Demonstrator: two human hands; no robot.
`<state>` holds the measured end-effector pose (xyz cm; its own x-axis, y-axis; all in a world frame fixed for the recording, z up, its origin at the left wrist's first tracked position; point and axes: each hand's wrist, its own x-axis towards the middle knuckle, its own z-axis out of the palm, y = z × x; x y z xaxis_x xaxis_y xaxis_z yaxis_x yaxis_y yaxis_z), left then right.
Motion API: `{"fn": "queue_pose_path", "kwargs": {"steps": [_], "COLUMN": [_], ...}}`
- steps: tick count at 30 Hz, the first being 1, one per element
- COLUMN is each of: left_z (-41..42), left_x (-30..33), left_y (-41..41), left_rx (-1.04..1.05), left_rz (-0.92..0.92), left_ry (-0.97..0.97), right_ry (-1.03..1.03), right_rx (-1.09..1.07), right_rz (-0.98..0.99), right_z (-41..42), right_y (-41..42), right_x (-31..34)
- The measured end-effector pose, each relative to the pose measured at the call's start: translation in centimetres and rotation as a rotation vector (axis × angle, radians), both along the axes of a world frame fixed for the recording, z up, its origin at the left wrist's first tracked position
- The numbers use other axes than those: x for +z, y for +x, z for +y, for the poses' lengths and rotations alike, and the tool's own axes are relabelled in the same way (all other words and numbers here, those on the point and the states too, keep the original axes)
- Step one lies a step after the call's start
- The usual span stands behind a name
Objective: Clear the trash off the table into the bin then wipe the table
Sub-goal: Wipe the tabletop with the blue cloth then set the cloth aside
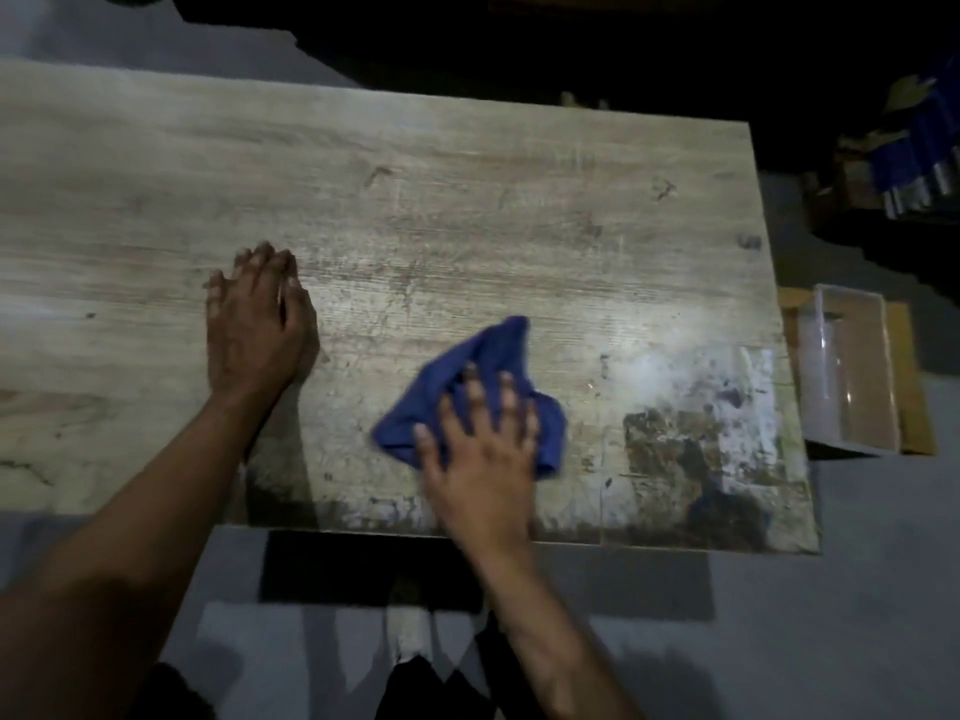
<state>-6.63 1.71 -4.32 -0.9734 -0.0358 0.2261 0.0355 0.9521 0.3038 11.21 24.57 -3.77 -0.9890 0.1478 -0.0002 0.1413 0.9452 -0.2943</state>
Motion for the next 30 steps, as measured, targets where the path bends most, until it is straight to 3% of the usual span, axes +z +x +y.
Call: {"fn": "queue_pose_path", "kwargs": {"steps": [6, 11, 15, 18, 22, 24, 30], "left_z": [0.5, 0.2, 0.2, 0.0, 0.3, 1.1, 4.0], "left_x": [-0.6, -0.5, -0.5, -0.8, -1.2, -1.5, -0.8], "left_y": [3.3, 5.8, 6.7, 6.9, 8.8, 10.7, 15.8], "left_rx": [-0.082, -0.123, -0.237, -0.260, -0.348, -0.392, -0.620], "left_rz": [-0.010, 0.027, 0.019, 0.032, 0.024, 0.034, 0.008], "left_ry": [0.012, 0.045, 0.031, 0.003, -0.078, -0.098, -0.213], "right_ry": [0.022, 0.061, 0.118, 0.160, 0.070, 0.040, 0.068], "right_rx": [0.218, 0.440, 0.211, -0.128, -0.551, -0.543, -0.118], "right_rz": [-0.002, 0.126, 0.120, 0.067, 0.021, 0.049, -0.002], "right_z": [-8.7, -2.5, 8.7, 16.2, 14.8, 10.6, -0.9], "right_y": [-7.0, -3.7, 1.4, 2.9, 1.8, 0.8, 1.4], "right_x": [0.8, -0.1, -0.7, -0.7, -0.6, -0.4, -0.2]}}
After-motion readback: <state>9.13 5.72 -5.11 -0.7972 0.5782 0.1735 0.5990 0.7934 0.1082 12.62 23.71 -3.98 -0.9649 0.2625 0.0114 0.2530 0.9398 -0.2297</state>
